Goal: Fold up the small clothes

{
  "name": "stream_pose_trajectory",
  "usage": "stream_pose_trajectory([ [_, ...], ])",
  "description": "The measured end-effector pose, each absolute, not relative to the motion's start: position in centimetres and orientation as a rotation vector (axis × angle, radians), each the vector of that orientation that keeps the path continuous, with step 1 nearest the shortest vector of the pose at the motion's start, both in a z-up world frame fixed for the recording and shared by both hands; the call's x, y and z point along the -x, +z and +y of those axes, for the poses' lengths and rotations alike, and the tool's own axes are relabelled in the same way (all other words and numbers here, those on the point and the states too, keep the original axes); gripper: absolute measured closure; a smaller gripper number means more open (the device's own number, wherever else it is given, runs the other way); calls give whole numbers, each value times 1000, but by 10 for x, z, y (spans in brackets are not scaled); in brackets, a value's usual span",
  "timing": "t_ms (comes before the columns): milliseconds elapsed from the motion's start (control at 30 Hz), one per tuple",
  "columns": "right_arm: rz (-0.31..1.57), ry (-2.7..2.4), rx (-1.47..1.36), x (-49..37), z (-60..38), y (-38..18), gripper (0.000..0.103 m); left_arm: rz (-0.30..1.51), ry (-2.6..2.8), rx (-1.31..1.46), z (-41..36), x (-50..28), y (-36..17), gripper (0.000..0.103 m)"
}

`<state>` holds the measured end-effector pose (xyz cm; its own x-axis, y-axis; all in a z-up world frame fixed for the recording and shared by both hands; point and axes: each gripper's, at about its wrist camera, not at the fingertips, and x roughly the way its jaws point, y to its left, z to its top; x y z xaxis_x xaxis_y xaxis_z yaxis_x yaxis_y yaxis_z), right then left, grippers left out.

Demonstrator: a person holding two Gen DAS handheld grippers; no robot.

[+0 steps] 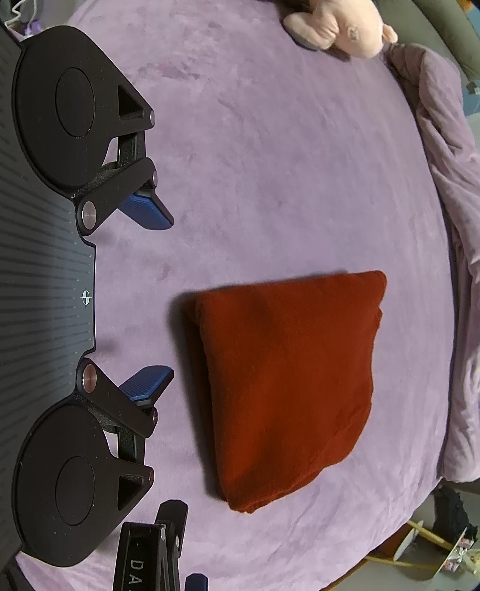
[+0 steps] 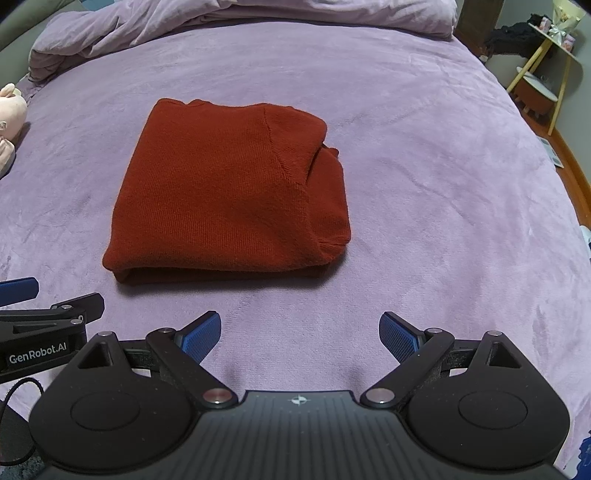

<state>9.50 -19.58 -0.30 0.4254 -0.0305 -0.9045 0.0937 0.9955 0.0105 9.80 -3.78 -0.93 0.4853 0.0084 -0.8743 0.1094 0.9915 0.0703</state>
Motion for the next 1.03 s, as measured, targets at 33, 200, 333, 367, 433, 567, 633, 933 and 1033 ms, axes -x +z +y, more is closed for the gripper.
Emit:
stream_pose_trajectory([
  [33,1130,-78,-63,-95,-196,-3,10,1054,-60,-129,-38,-97,-9,19],
  [200,1132,-83,-66,-95,-196,-3,10,1043,-53,-153,-42,-95,-10,20],
  [333,1129,-87,-64,-94,-196,-2,10,1056,-53,-147,-42,-97,-10,20],
  [367,1128,-88,-64,-94,-196,-2,10,1058,-51,-149,-42,-97,-10,20],
  [433,1124,-89,-60,-93,-196,-1,10,1058,-50,-154,-42,-97,-10,20],
  [567,1120,-91,-50,-92,-194,0,10,1070,-54,-148,-42,-98,-11,20],
  [633,1119,-93,-48,-92,-193,0,10,1075,-55,-146,-42,-98,-12,20],
  [933,1118,-96,-45,-92,-194,0,10,1076,-49,-153,-43,-97,-12,20],
  [1033,1116,-96,-45,-91,-194,1,10,1078,-49,-155,-43,-97,-12,20],
])
